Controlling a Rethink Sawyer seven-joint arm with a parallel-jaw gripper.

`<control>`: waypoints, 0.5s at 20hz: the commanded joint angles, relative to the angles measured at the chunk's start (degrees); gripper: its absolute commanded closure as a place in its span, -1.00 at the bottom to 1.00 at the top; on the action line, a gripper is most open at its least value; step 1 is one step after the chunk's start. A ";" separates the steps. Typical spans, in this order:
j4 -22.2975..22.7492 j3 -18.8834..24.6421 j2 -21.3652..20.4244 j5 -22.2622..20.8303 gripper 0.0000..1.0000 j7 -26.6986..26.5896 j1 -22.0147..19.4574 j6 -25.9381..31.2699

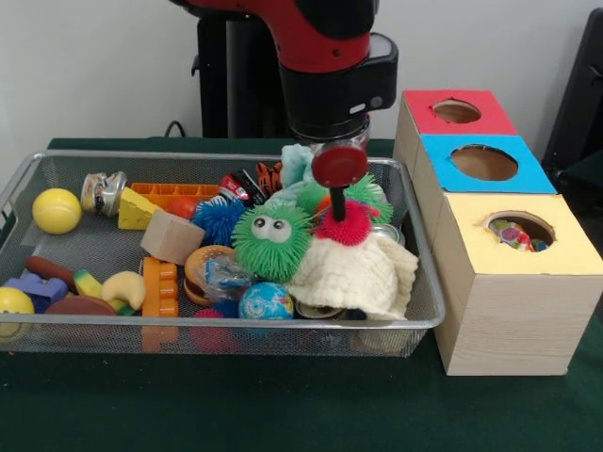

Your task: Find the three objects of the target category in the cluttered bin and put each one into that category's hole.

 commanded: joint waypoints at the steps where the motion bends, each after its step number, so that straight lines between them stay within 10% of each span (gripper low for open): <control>1: 2.75 0.89 6.14 0.09 1.00 3.87 -5.46 -6.27; 7: 0.93 1.59 7.21 -2.76 1.00 0.06 -6.89 -4.30; 8: 1.00 1.75 7.12 -2.88 -1.00 0.25 -6.99 -4.56; 10: 0.96 1.60 7.07 -2.62 -1.00 0.73 -6.83 -4.29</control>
